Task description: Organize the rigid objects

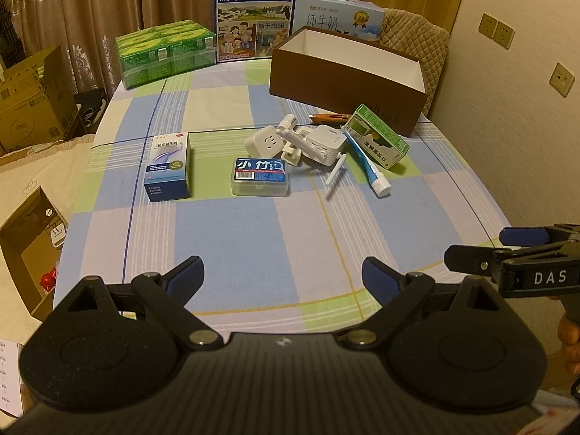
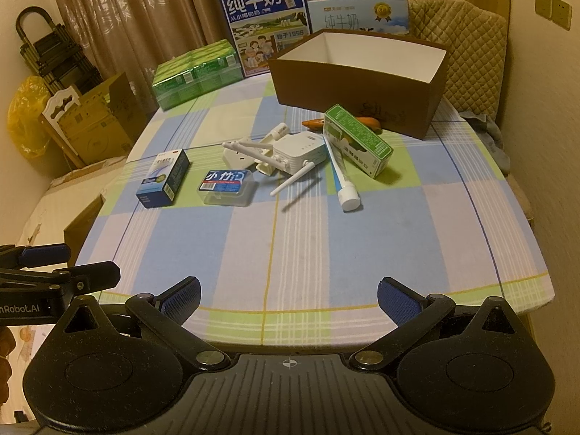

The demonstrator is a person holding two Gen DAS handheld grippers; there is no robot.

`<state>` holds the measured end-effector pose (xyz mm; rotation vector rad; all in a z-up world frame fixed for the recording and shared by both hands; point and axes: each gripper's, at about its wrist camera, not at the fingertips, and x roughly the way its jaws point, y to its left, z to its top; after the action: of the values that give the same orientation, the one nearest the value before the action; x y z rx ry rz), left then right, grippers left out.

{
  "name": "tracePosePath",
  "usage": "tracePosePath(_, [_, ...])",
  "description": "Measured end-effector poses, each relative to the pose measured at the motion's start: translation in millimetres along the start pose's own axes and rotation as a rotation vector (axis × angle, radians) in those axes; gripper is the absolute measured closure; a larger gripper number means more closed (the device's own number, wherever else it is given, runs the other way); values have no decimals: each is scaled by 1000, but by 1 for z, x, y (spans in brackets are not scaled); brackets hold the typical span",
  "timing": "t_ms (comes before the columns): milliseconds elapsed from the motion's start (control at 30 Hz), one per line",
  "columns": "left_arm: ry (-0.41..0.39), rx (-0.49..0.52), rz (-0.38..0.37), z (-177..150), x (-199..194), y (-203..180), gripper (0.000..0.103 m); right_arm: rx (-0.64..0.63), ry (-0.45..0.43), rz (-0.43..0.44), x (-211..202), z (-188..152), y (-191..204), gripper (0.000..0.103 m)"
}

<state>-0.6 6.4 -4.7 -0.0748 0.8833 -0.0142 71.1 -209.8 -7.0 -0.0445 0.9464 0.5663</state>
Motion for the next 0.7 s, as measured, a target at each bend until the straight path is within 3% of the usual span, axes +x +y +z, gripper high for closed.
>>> tracePosePath(700, [22,-2,4,16,24,-7,11,6,21,4,10,10,-15,2])
